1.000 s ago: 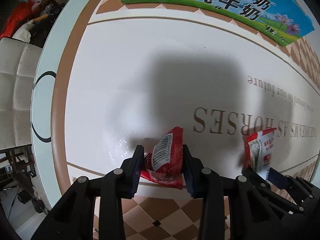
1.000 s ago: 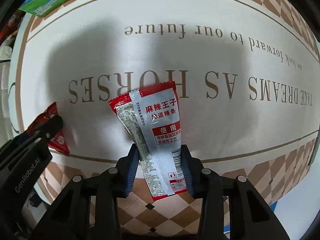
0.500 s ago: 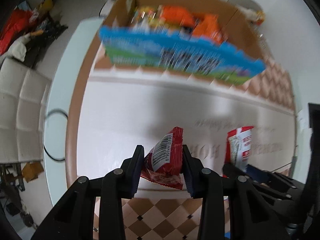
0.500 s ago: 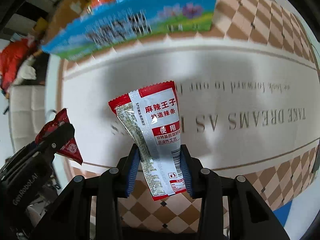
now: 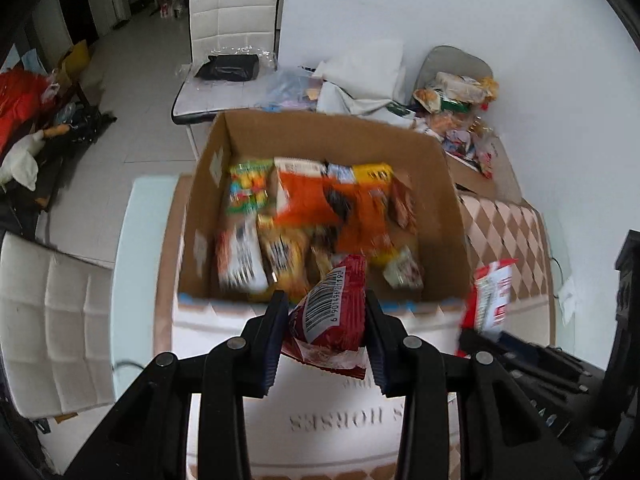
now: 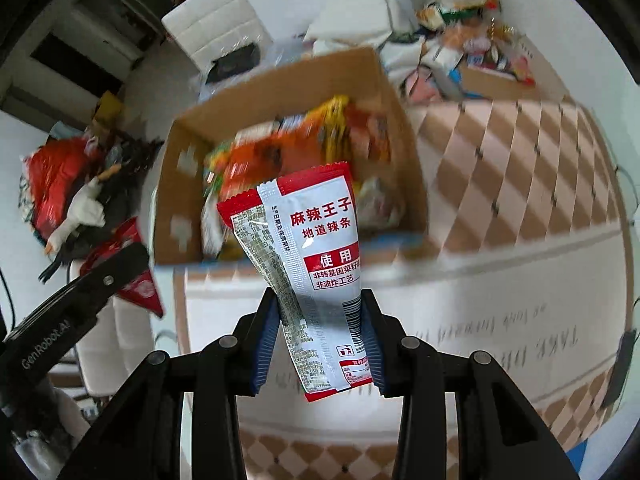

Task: Organize snacks
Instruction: 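Carry both packs into the box and open both tools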

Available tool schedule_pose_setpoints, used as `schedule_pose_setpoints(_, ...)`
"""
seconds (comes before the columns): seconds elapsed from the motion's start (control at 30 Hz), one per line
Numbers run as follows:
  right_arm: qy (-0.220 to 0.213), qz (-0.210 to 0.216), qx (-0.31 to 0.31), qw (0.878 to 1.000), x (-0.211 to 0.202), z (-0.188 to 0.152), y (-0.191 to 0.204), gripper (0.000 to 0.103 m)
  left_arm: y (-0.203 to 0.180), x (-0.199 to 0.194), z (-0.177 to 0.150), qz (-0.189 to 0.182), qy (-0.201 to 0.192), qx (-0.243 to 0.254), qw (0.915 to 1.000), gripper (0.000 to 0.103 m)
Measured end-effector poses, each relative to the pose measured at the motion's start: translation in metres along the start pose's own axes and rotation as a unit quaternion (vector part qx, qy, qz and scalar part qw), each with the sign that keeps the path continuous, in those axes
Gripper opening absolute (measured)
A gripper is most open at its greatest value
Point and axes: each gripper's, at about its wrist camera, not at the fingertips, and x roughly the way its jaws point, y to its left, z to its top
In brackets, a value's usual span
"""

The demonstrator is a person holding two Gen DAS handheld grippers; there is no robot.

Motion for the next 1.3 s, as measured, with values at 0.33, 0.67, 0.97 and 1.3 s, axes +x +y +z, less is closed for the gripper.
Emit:
schedule_pose_setpoints(0.33, 0.023, -0.046, 0.023, 0.998, 0.078, 0.106, -0.012, 0.042, 0.046, 0.099, 0.083, 0.031, 0.095, -0.033, 0.9944, 0.034)
schedule_pose_setpoints(0.67, 0.061, -0.071, 0.025, 0.995, 0.148, 0.141, -0.010, 0.042, 0.071, 0.169, 0.102, 0.067, 0.162, -0.035, 0.9839, 0.034)
schedule_pose_setpoints(0.97, 0.103, -0.064, 0.024, 0.992, 0.181, 0.151, -0.012, 0.082, 0.076, 0.184, 0.097, 0.074, 0.188, -0.048, 0.9782, 0.045)
schedule_pose_setpoints(1.3, 0.097, -0.071, 0.009, 0.993, 0.173, 0.144, -0.004, 0.089, 0.073, 0.170, 0.097, 0.064, 0.154, -0.045, 0.9850, 0.064)
